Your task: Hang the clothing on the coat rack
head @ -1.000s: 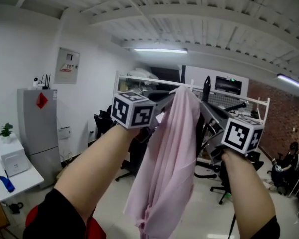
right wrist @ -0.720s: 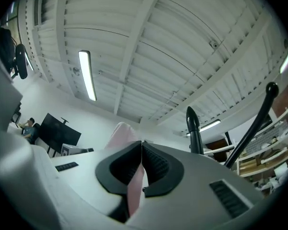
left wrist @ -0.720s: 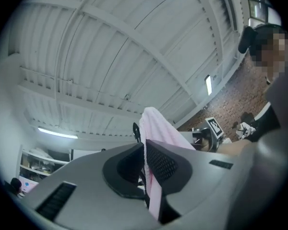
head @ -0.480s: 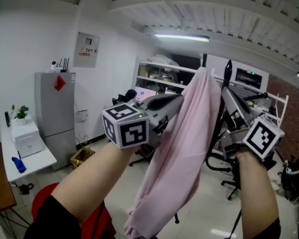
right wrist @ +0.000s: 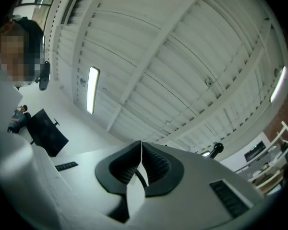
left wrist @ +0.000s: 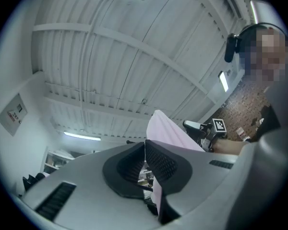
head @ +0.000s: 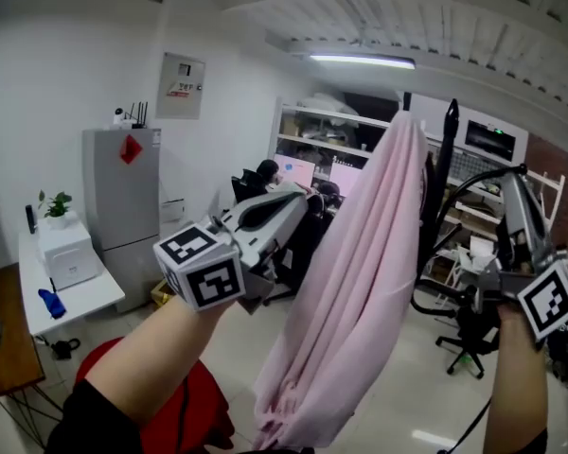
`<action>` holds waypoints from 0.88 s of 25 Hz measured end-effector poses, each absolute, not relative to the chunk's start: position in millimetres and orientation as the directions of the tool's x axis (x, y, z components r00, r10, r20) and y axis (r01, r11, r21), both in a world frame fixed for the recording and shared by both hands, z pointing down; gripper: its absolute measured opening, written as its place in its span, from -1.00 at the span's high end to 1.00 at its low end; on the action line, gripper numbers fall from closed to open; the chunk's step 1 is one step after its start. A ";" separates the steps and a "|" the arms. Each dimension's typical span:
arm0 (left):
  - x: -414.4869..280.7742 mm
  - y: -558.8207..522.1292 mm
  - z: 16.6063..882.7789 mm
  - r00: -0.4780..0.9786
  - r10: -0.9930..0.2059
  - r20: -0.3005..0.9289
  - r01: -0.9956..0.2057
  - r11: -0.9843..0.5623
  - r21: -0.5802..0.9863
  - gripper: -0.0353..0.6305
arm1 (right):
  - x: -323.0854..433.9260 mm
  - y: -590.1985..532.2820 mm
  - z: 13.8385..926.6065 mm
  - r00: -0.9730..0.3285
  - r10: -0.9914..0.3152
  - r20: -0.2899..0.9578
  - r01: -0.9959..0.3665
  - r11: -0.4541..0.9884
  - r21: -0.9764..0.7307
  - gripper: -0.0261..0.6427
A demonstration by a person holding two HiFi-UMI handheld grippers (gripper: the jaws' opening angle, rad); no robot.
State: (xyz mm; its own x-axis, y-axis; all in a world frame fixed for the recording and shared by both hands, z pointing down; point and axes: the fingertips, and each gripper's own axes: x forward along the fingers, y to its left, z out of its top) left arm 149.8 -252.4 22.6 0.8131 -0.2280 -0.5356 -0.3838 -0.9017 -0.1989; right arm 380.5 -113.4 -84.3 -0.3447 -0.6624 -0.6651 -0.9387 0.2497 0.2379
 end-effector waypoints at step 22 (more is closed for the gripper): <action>-5.2 -207.0 438.2 0.840 -0.537 -0.078 -0.522 -0.839 0.154 0.89 | 213.1 -132.4 388.0 -0.783 -0.621 -0.035 -0.612 0.779 -0.133 0.88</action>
